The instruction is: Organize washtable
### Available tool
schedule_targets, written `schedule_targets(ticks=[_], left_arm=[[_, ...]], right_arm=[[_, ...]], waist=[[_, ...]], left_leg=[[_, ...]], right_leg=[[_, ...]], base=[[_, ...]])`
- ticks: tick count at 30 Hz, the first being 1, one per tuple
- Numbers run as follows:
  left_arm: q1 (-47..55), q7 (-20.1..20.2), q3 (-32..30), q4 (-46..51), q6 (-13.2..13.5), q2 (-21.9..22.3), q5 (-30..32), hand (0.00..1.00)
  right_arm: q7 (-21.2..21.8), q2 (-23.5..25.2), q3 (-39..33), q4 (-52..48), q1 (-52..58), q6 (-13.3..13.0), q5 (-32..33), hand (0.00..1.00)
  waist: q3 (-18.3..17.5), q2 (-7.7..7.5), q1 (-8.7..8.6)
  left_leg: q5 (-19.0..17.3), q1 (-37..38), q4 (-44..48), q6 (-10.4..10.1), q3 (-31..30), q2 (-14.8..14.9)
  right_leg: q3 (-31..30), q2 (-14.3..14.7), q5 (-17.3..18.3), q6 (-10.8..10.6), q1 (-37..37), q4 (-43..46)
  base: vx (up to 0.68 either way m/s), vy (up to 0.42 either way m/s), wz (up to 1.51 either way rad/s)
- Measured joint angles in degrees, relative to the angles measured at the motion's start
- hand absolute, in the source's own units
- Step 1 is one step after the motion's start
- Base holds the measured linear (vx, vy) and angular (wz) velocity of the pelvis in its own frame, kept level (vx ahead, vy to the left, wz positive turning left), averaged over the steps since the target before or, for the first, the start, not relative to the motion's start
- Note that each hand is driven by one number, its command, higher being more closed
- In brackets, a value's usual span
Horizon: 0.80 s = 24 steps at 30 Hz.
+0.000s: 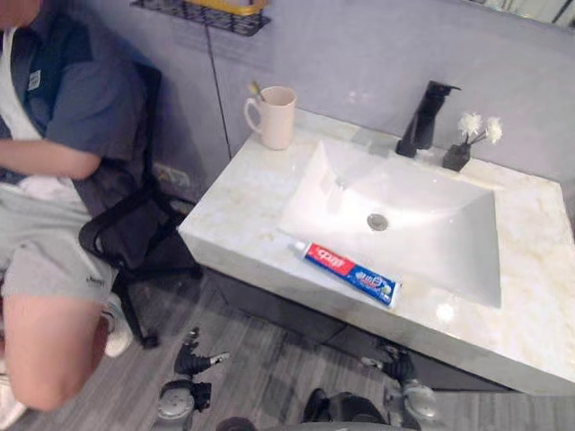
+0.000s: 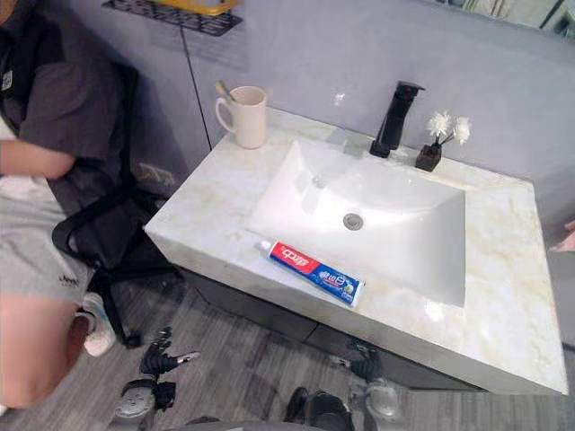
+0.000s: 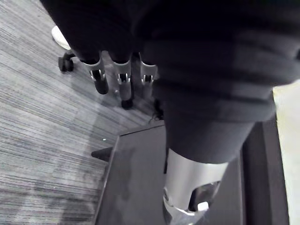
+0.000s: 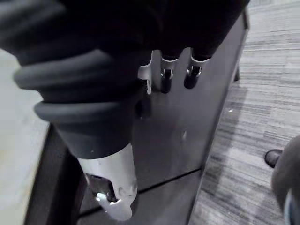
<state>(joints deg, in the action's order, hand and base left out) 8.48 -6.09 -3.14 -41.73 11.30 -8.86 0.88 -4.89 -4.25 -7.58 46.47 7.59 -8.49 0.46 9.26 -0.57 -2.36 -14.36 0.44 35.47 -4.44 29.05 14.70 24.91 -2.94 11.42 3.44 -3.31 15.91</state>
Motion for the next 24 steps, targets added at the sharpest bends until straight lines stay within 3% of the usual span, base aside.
schedule_targets(ticks=[2, 4, 6, 7, 8, 9, 10, 12, 14, 15, 24], left_arm=[[0.6, 0.0, -0.3, -0.9, -0.2, 1.9, -0.2, 0.00], [0.9, -0.1, -0.3, -1.3, -0.3, 2.5, -0.3, 0.00], [0.9, -0.2, -0.3, -1.2, -0.2, 2.8, -0.4, 0.00], [0.7, -0.2, -0.3, -1.3, -0.3, 3.1, -0.4, 0.00], [0.5, -0.5, -1.0, -2.3, -1.0, 3.4, -0.7, 0.00], [0.5, -0.5, -1.3, -2.8, -1.0, 3.4, -0.9, 0.00], [1.3, -0.5, -1.9, -3.7, -1.0, 2.9, -1.1, 0.00], [1.6, -0.3, -1.8, -3.8, -1.0, 2.0, -1.2, 0.00], [1.8, -0.2, -1.5, -4.0, -1.0, 1.8, -1.2, 0.00], [2.7, -0.2, -1.6, -8.4, -0.9, 1.9, -1.2, 0.00], [2.6, -0.2, -0.8, -8.3, -0.9, 1.9, -2.0, 0.00]], right_arm=[[-0.2, -1.4, -1.7, 1.2, -0.1, 0.1, 0.8, 0.00], [-0.5, -1.9, -3.3, 2.8, -0.6, 0.1, 1.4, 0.00], [-0.6, -2.0, -4.3, 3.1, -0.9, 0.1, 1.7, 0.00], [-0.9, -2.5, -4.9, 4.3, -1.6, 0.1, 1.7, 0.00], [-1.3, -2.9, -5.2, 4.3, -1.7, 0.1, 1.7, 0.00], [-1.3, -3.0, -5.7, 4.4, -1.7, 0.1, 1.7, 0.00], [-1.3, -2.7, -5.9, 4.5, -1.3, 0.1, 1.7, 0.00], [-1.4, -2.6, -6.8, 4.5, 0.0, 0.1, 1.7, 0.00], [-1.4, -2.5, -7.7, 4.5, 0.2, 0.1, 1.7, 0.00], [-1.2, -2.4, -5.6, 6.4, -2.1, 0.3, 1.7, 0.00], [-1.2, -2.4, -5.7, 6.4, -1.8, 0.3, 2.2, 0.00]], waist=[[0.4, 1.74, 0.15], [0.8, 1.32, 0.03], [0.9, 1.16, 0.26], [0.7, 1.56, 0.13], [0.6, 2.26, 0.06], [0.6, 2.81, 0.15], [0.1, 2.22, 0.10], [-0.3, 0.33, 0.01], [-0.4, 0.14, 0.04], [-2.3, 0.10, 0.37], [-2.2, -0.17, 0.28]], left_leg=[[-2.2, -4.0, 5.4, 0.5, -7.1, 1.0], [-3.0, -4.8, 1.4, 0.0, -12.6, -1.0], [-2.8, -4.9, -6.0, -0.3, -18.2, -3.1], [-1.6, -4.8, -13.6, -1.7, -23.4, -4.9], [2.0, -4.9, -19.1, -2.1, -25.3, -5.0], [5.2, -4.9, -19.6, -2.1, -25.5, -5.0], [5.4, -3.4, -21.6, -1.6, -24.1, -5.9], [7.4, -1.3, -26.2, 0.2, -22.4, -8.8], [7.9, -0.3, -27.9, 1.0, -21.7, -10.0], [15.2, 6.4, -41.4, 4.0, -22.6, -14.8], [15.2, 7.7, -41.0, 4.0, -22.6, -14.8]], right_leg=[[-2.7, 1.7, -0.2, 0.3, 1.6, -1.5], [-6.5, 1.9, -0.3, 0.1, 3.5, -2.7], [-9.8, 1.8, -0.7, -0.5, 4.5, -3.4], [-12.4, 1.9, -1.2, -1.3, 4.8, -4.2], [-14.2, 2.4, -1.7, -2.2, 5.1, -5.1], [-15.1, 2.6, -2.0, -2.8, 5.4, -5.6], [-16.8, 1.6, -3.2, -4.6, 6.5, -7.8], [-17.6, -1.2, -4.1, -6.2, 6.3, -9.7], [-18.0, -2.3, -4.7, -7.1, 6.6, -10.5], [-20.2, -4.3, -7.7, -9.5, 9.1, -16.1], [-20.1, -4.3, -7.8, -9.5, 10.4, -16.1]], base=[[0.21, 0.002, -0.91], [0.21, 0.026, -1.03], [0.19, 0.083, -1.00], [0.21, 0.196, -1.05], [0.21, 0.216, -1.02], [0.17, 0.198, -0.77], [0.14, 0.156, -0.50], [0.17, 0.208, -0.20], [0.10, 0.160, -0.05], [0.04, 0.068, -0.04], [0.00, -0.001, 0.00]])
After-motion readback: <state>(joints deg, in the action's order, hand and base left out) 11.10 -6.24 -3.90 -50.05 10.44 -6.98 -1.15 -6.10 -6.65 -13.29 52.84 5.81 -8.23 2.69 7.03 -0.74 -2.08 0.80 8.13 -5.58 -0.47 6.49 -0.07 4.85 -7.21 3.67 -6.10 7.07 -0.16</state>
